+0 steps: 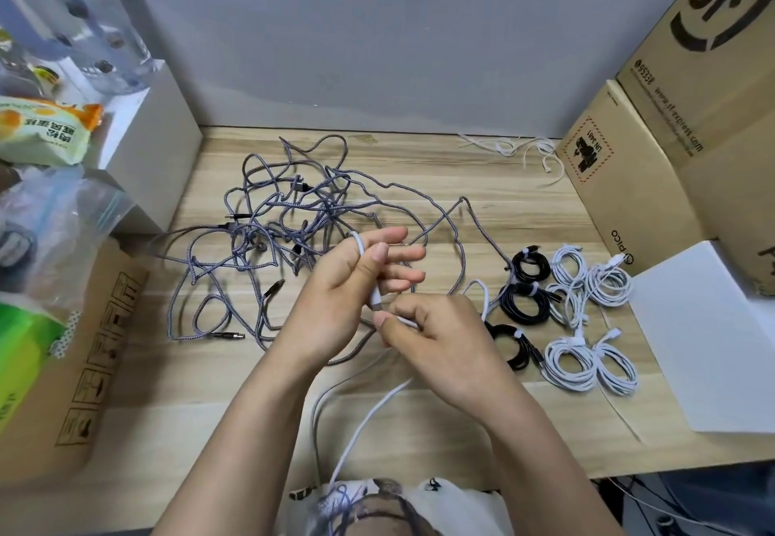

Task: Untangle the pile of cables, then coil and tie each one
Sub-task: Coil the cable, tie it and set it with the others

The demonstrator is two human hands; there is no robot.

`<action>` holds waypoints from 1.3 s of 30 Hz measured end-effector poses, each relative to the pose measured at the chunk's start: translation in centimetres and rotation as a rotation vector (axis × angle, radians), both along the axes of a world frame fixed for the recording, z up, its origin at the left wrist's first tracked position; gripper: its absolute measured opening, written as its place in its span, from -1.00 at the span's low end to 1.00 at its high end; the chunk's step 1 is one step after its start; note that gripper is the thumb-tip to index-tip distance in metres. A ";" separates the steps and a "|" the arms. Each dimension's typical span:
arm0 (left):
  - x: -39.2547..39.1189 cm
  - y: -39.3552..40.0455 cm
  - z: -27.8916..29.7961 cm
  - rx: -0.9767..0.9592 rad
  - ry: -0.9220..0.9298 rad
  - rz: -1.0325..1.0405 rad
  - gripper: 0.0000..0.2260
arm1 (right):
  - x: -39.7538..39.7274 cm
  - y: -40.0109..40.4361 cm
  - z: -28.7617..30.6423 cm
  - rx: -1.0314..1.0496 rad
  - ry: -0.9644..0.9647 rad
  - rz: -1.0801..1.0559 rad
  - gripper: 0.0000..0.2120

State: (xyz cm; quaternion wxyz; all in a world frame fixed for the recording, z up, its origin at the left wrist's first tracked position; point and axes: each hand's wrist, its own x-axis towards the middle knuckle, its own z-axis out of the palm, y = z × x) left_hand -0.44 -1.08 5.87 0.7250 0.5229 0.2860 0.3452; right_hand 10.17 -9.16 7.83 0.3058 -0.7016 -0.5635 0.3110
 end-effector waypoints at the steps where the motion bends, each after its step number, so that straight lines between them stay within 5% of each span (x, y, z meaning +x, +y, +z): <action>1: -0.1 0.0 0.0 0.011 0.010 -0.013 -0.77 | 0.0 0.0 0.0 0.009 0.003 -0.015 -0.67; 9: -1.1 0.3 1.5 0.032 0.212 -0.267 -0.78 | 0.7 0.0 0.3 0.085 0.064 -0.078 -0.79; 14: -0.9 -0.2 2.0 0.001 0.248 -0.427 -0.68 | 1.8 0.4 1.3 0.313 0.202 -0.170 -0.83; 17: -1.5 0.0 1.2 -0.172 -0.002 -0.544 -0.66 | 2.9 0.7 1.5 0.420 0.248 -0.235 -0.81; 21: -1.4 -0.1 1.7 -0.525 -0.572 -0.808 -0.72 | 2.8 1.5 0.5 0.376 0.451 -0.169 -0.79; 25: -1.1 0.8 3.2 -0.605 -0.791 -0.663 -0.74 | 1.2 2.2 -1.4 0.116 0.502 0.022 -0.58; 28: -0.6 1.1 3.4 -0.557 -0.740 -0.459 -0.67 | 0.7 2.2 -2.2 -0.023 0.423 0.094 -0.69; 32: 0.7 0.3 2.8 -0.345 -0.408 -0.083 -0.65 | 0.7 1.6 -2.7 -0.203 0.361 0.127 -0.63; 39: 1.4 0.1 0.8 -0.043 -0.016 -0.013 -0.59 | 1.3 1.1 -1.7 -0.340 0.204 0.182 -0.80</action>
